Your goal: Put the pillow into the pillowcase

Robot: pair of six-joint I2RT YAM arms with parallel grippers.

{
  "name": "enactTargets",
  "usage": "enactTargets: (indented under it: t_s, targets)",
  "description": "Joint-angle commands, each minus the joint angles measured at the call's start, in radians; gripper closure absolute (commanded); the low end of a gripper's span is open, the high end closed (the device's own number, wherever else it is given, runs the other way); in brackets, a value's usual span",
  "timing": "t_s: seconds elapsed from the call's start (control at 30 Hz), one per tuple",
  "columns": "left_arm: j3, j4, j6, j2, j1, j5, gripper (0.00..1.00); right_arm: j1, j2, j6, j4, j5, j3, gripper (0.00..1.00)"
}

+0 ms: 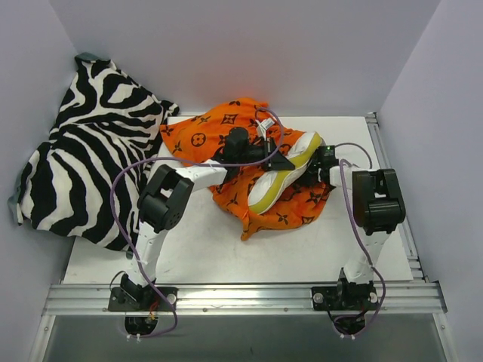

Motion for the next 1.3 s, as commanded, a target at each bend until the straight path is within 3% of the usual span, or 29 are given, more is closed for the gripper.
enactTargets:
  t_s: [0.0, 0.07, 0.2, 0.37, 0.5, 0.63, 0.7, 0.77, 0.8, 0.83, 1.03, 1.27]
  targets:
    - [-0.029, -0.076, 0.046, -0.078, 0.005, -0.017, 1.0, -0.044, -0.089, -0.292, -0.492, 0.186, 0.048, 1.0]
    - [-0.023, -0.165, 0.101, -0.082, 0.015, -0.049, 1.0, -0.09, -0.104, -0.386, -0.655, 0.195, 0.077, 1.0]
    - [-0.023, -0.212, 0.131, -0.084, 0.033, -0.109, 1.0, -0.227, -0.141, -0.542, -0.818, 0.263, 0.096, 1.0]
    - [-0.011, -0.243, 0.171, -0.079, 0.032, -0.118, 1.0, -0.301, -0.227, -0.758, -0.873, 0.272, 0.058, 1.0]
    - [-0.031, -0.243, 0.192, -0.066, 0.013, -0.103, 1.0, -0.296, -0.265, -0.822, -0.854, 0.087, 0.05, 0.85]
    - [-0.052, -0.208, 0.15, -0.033, 0.006, -0.077, 1.0, -0.249, -0.351, -0.755, -0.786, -0.033, 0.032, 0.65]
    - [-0.08, -0.092, 0.077, -0.007, 0.012, -0.043, 1.0, -0.215, -0.386, -0.648, -0.71, -0.084, 0.009, 0.56]
    - [-0.09, -0.024, -0.004, 0.003, 0.013, -0.031, 1.0, -0.166, -0.434, -0.592, -0.641, -0.055, -0.013, 0.5]
    - [-0.089, 0.011, -0.015, 0.005, 0.01, -0.018, 1.0, -0.147, -0.441, -0.56, -0.578, -0.023, -0.034, 0.41]
    - [-0.087, 0.022, -0.029, 0.004, 0.009, -0.017, 1.0, -0.135, -0.434, -0.506, -0.538, -0.01, -0.044, 0.37]
    - [-0.071, 0.059, -0.073, -0.001, 0.007, 0.005, 1.0, -0.084, -0.243, -0.388, -0.522, 0.138, 0.028, 0.36]
    - [-0.069, 0.065, -0.079, -0.019, 0.007, 0.014, 1.0, -0.078, -0.167, -0.391, -0.495, 0.152, 0.084, 0.35]
